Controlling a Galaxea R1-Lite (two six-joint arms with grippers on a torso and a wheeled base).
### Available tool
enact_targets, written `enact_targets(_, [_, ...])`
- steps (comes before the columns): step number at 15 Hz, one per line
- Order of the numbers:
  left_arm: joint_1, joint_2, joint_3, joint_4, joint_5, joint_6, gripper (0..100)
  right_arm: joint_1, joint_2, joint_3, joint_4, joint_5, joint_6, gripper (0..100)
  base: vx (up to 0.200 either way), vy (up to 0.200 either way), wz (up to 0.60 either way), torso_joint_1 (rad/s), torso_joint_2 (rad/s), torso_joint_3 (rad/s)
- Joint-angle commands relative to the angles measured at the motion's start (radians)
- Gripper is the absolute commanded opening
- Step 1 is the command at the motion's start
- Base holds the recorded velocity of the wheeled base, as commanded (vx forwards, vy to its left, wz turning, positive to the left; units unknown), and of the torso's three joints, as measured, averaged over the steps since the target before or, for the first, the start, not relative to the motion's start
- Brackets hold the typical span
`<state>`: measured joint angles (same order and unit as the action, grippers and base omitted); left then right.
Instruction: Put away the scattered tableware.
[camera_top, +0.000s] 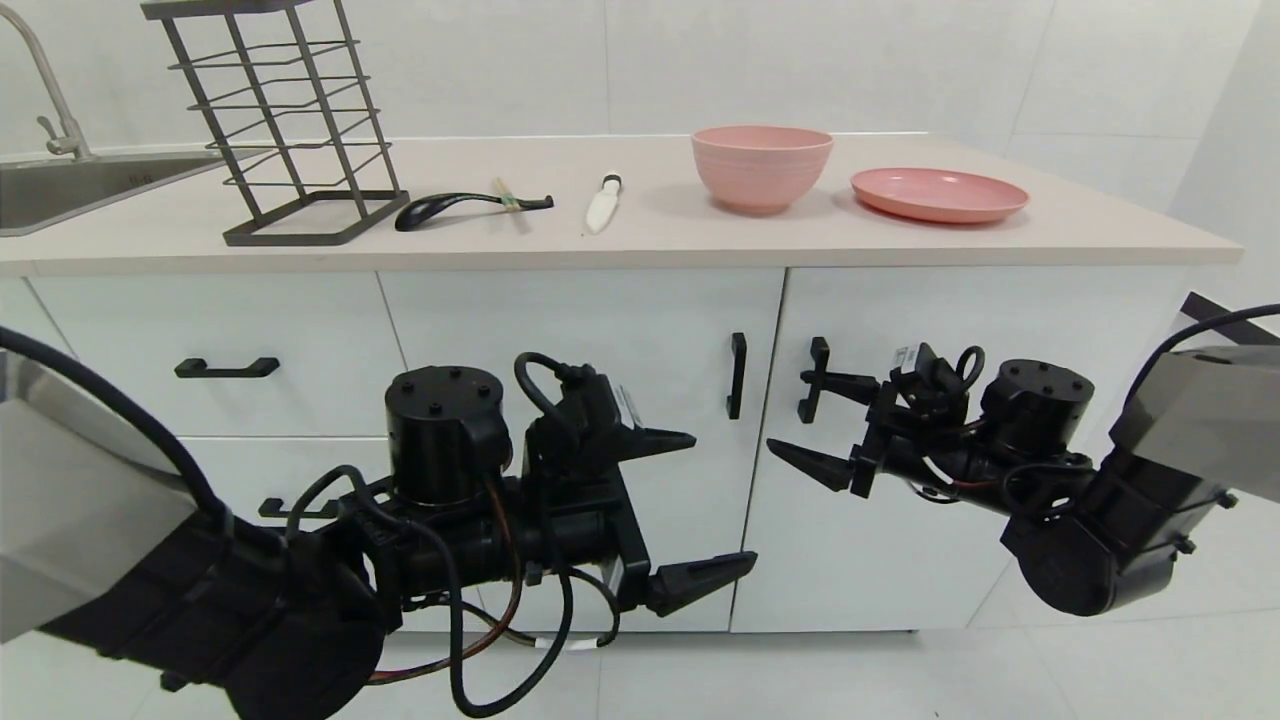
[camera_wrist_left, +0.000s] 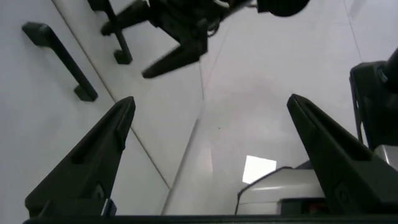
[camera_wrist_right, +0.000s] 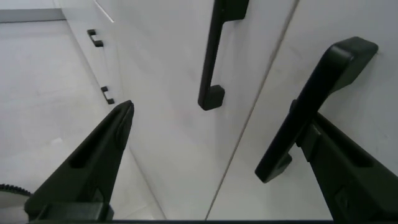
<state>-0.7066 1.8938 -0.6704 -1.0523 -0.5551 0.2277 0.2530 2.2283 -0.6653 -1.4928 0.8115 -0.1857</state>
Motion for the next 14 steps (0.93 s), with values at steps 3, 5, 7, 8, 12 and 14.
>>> enact_targets(3, [-0.002, 0.065, -0.101, -0.040, 0.000, -0.027, 100, 0.005, -0.045, 0.092, -0.007, 0.094, -0.032, 100, 0.000, 0.000, 0.00, 0.000, 0.00, 0.000])
enact_targets(5, [-0.017, 0.108, -0.153, -0.072, 0.006, -0.030, 100, 0.003, -0.107, 0.170, -0.007, 0.114, -0.052, 100, 0.000, 0.000, 0.00, 0.000, 0.00, 0.000])
enact_targets(7, [-0.030, 0.131, -0.179, -0.090, 0.011, -0.033, 100, 0.002, -0.164, 0.245, -0.007, 0.133, -0.064, 100, 0.000, 0.000, 0.00, 0.000, 0.00, 0.000])
enact_targets(8, [-0.036, 0.146, -0.198, -0.098, 0.011, -0.045, 100, -0.001, -0.213, 0.305, -0.006, 0.147, -0.070, 100, 0.000, 0.000, 0.00, 0.000, 0.00, 0.000])
enact_targets(12, [-0.074, 0.254, -0.301, -0.138, 0.011, -0.050, 100, 0.003, -0.315, 0.432, -0.004, 0.153, -0.081, 100, 0.000, 0.000, 0.00, 0.000, 0.00, 0.000])
enact_targets(14, [-0.125, 0.321, -0.400, -0.179, 0.012, -0.073, 100, -0.003, -0.351, 0.467, -0.003, 0.153, -0.081, 100, 0.000, 0.000, 0.00, 0.000, 0.00, 0.000])
